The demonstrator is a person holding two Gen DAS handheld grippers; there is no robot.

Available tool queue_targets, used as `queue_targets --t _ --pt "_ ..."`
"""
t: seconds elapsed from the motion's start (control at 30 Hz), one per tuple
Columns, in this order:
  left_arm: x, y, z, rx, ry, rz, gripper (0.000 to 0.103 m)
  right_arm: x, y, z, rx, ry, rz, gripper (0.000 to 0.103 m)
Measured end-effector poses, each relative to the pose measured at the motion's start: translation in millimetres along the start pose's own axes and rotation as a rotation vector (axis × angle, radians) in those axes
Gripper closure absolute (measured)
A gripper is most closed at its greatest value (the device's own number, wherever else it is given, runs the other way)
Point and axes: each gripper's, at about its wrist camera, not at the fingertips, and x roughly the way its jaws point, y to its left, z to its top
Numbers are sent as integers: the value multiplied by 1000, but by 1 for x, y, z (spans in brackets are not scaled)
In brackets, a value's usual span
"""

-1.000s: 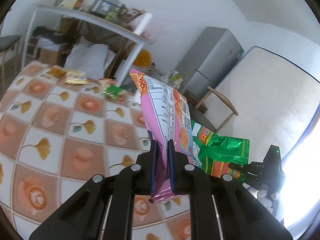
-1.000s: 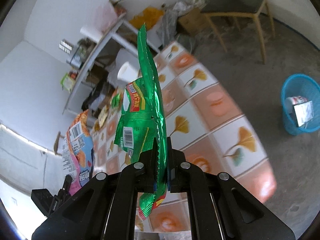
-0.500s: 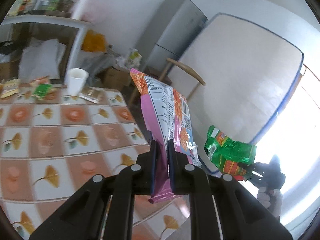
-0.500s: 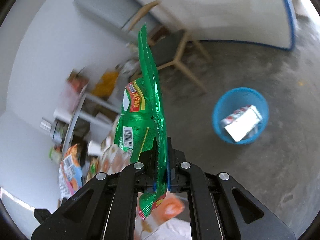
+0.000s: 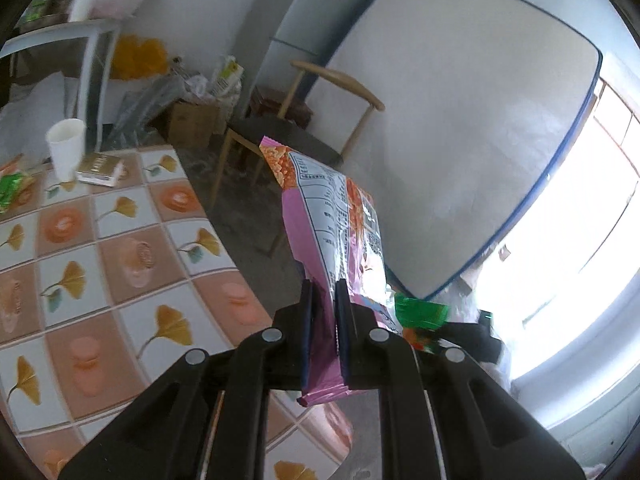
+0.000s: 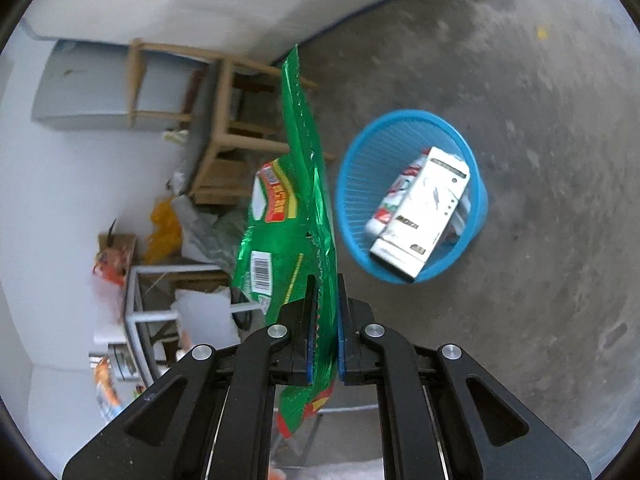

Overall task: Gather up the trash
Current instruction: 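Open the right gripper over the wastebasket to drop the green bag, then open the left gripper over the wastebasket to drop the pink bag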

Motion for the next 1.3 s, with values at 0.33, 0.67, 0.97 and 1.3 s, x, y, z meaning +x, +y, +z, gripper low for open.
queue_targets --t 0.33,0.67,0.97,1.3 --pt "60 -18 9 65 99 4 93 93 -61 50 100 55 -130 49" --pt "166 -53 12 59 332 -54 92 46 -74 48 18 -43 -270 40" --pt "337 -80 -17 -82 561 -63 89 -6 -91 19 -11 -113 -234 40" --pt "409 -65 -55 -235 703 -35 59 -38 -102 2 -56 -135 -299 40"
